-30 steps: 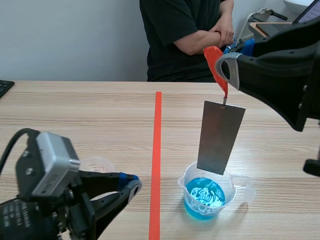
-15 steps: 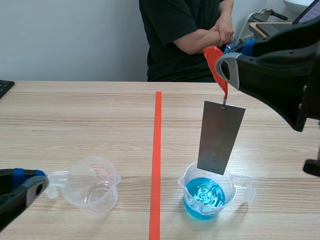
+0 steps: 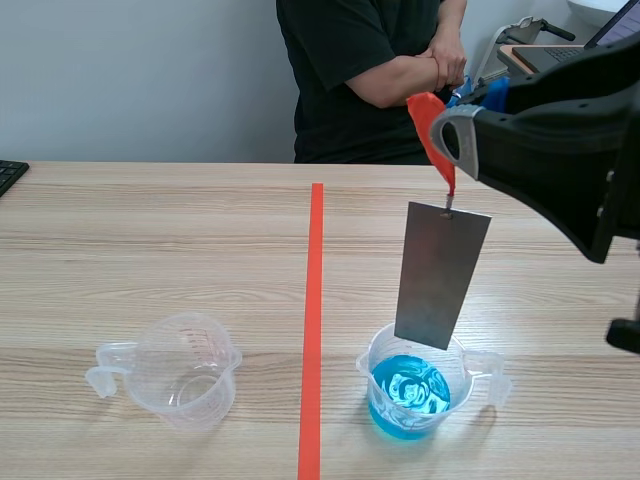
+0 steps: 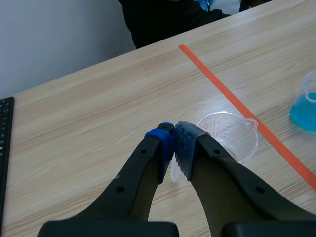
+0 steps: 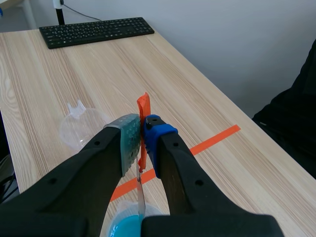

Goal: Do the redox reaction experiment.

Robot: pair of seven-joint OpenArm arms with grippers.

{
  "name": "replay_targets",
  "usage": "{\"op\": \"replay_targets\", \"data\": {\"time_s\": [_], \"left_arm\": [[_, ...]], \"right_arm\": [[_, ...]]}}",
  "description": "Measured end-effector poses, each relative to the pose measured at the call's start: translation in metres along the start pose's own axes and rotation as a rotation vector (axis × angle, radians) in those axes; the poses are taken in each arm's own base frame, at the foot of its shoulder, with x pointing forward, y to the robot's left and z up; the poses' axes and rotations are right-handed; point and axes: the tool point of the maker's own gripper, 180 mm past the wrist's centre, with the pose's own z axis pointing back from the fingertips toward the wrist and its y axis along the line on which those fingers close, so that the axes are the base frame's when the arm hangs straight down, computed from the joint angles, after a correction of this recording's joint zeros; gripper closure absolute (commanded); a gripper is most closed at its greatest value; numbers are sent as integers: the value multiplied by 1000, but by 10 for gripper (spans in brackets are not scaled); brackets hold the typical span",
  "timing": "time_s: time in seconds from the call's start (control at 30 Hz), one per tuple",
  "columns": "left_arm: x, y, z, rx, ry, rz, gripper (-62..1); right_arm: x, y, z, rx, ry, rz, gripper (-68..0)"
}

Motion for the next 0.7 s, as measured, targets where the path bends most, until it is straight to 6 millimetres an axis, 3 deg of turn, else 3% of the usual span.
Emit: {"op": "replay_targets", "data": {"time_s": [0.23,0.43,0.7], "left_arm": [[3,1,-1,5,-16,12,-43],[5,3,-3,10,-27,13,-42],[7,3,-3,12,-37,23,-42]], "right_arm": [[3,2,0,3,-4,9,-15],[24,14,-2,30,-46,69,-15],[26,10,-3,19,-42,96,-15]]}}
